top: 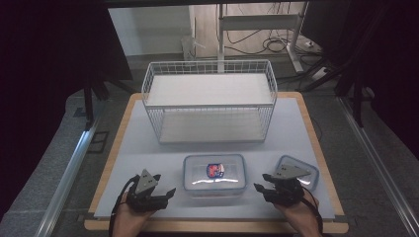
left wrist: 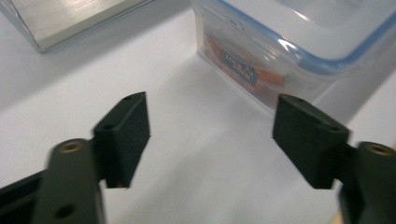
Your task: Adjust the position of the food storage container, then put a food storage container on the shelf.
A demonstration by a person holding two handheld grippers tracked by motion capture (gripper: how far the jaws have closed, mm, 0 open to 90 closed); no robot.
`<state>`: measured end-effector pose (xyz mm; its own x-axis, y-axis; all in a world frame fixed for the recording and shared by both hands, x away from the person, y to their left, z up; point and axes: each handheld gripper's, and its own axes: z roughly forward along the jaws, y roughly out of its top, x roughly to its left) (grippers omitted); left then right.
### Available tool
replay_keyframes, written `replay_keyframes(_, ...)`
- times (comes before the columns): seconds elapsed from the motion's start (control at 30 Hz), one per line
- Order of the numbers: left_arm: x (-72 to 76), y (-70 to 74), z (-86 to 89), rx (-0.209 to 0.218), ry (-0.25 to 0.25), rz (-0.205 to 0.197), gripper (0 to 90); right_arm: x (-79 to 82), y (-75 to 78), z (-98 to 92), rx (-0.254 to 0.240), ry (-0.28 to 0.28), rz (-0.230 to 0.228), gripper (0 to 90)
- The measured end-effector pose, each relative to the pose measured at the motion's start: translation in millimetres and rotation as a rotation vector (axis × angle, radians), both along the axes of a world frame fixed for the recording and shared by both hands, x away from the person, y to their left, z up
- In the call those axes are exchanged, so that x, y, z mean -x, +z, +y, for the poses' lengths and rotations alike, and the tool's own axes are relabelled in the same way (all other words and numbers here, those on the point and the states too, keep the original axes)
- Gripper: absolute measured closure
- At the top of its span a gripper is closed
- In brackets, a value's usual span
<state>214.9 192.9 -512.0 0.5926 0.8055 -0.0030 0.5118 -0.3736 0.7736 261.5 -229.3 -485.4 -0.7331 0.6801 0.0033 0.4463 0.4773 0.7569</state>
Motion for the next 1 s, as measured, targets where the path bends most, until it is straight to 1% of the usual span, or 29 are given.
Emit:
replay_keyframes(0.03, 4.7, -1.9, 4.2, 0.024, 0.011, 0.013, 17.5, 1.7, -1.2, -1.7, -0.019, 0.009, 0.011, 37.7)
replay_keyframes(0.07, 6.6, -3.3, 6.0, 0.022, 0.013, 0.025, 12.7, 2.4, -2.3, -2.7, -0.033, 0.019, 0.011, 32.3)
replay_keyframes(0.1, 6.6, -3.3, 6.0, 0.022, 0.013, 0.025, 8.9, 3.1, -3.7, -3.8, -0.052, 0.033, 0.01, 25.7)
replay_keyframes(0.13, 8.6, -4.7, 7.5, 0.017, 0.018, 0.028, 8.9, 3.1, -3.7, -3.8, -0.052, 0.033, 0.01, 25.7)
replay_keyframes(0.17, 10.3, -6.3, 8.8, 0.012, 0.026, 0.03, 7.1, 3.8, -5.2, -4.8, -0.067, 0.043, 0.01, 20.6)
replay_keyframes(0.2, 11.7, -8.1, 10.5, 0.012, 0.032, 0.036, 4.3, 6.3, -8.9, -7.0, -0.068, 0.053, 0.017, 14.8)
replay_keyframes(0.23, 12.2, -9.2, 11.6, 0.017, 0.035, 0.035, 4.3, 6.3, -8.9, -7.0, -0.068, 0.053, 0.017, 14.8)
replay_keyframes(0.33, 10.8, -11.6, 15.2, 0.05, 0.039, 0.028, 3.9, 6.7, -12.3, -8.2, -0.044, 0.043, 0.018, 12.1)
replay_keyframes(0.37, 10.6, -11.9, 15.7, 0.058, 0.043, 0.021, 4.2, 5.3, -12.2, -8.5, -0.057, 0.038, 0.019, 10.6)
replay_keyframes(0.4, 10.6, -11.9, 16.1, 0.062, 0.042, 0.017, 4.2, 5.3, -12.2, -8.5, -0.057, 0.038, 0.019, 10.6)
replay_keyframes(0.43, 10.9, -12.2, 16.2, 0.068, 0.039, 0.002, 4.0, 4.9, -11.7, -8.9, -0.067, 0.033, 0.018, 9.8)
replay_keyframes(0.5, 10.6, -12.4, 16.1, 0.072, 0.035, -0.004, 3.7, 4.7, -11.7, -9.0, -0.069, 0.032, 0.018, 9.2)
replay_keyframes(0.53, 9.9, -12.5, 16.0, 0.076, 0.034, -0.002, 3.7, 4.5, -11.8, -9.0, -0.07, 0.032, 0.018, 8.5)
replay_keyframes(0.6, 8.5, -13.7, 15.9, 0.098, 0.028, 0.002, 3.3, 3.9, -11.7, -9.0, -0.063, 0.029, 0.019, 7.9)
replay_keyframes(0.63, 8.0, -14.2, 15.8, 0.105, 0.023, 0.004, 3.2, 3.1, -11.7, -9.2, -0.073, 0.028, 0.018, 6.7)
replay_keyframes(0.67, 7.7, -14.5, 15.3, 0.107, 0.019, 0.005, 3.2, 3.1, -11.7, -9.2, -0.073, 0.028, 0.018, 6.7)
replay_keyframes(0.7, 7.3, -14.5, 14.6, 0.103, 0.018, 0.007, 3.2, 2.4, -10.2, -9.5, -0.086, 0.023, 0.022, 6.5)
replay_keyframes(0.73, 6.9, -14.1, 13.8, 0.098, 0.015, 0.01, 3.2, 2.4, -10.2, -9.5, -0.086, 0.023, 0.022, 6.5)
replay_keyframes(0.8, 6.3, -13.3, 11.8, 0.085, 0.004, 0.003, 3.2, 1.6, -8.0, -9.7, -0.099, 0.028, 0.019, 6.0)
replay_keyframes(0.83, 4.9, -12.3, 9.1, 0.069, -0.005, 0.007, 3.2, 0.3, -5.8, -9.5, -0.096, 0.03, 0.017, 6.2)
replay_keyframes(0.87, 4.9, -12.3, 9.1, 0.069, -0.005, 0.007, 3.2, 0.3, -5.8, -9.5, -0.096, 0.03, 0.017, 6.2)
replay_keyframes(0.9, 3.6, -11.5, 7.7, 0.055, -0.01, 0.015, 3.2, -0.9, -5.0, -9.4, -0.095, 0.032, 0.022, 6.2)
replay_keyframes(1.0, -0.3, -9.4, 5.3, 0.044, -0.015, 0.029, 3.2, -4.6, -3.0, -8.9, -0.099, 0.031, 0.03, 6.1)
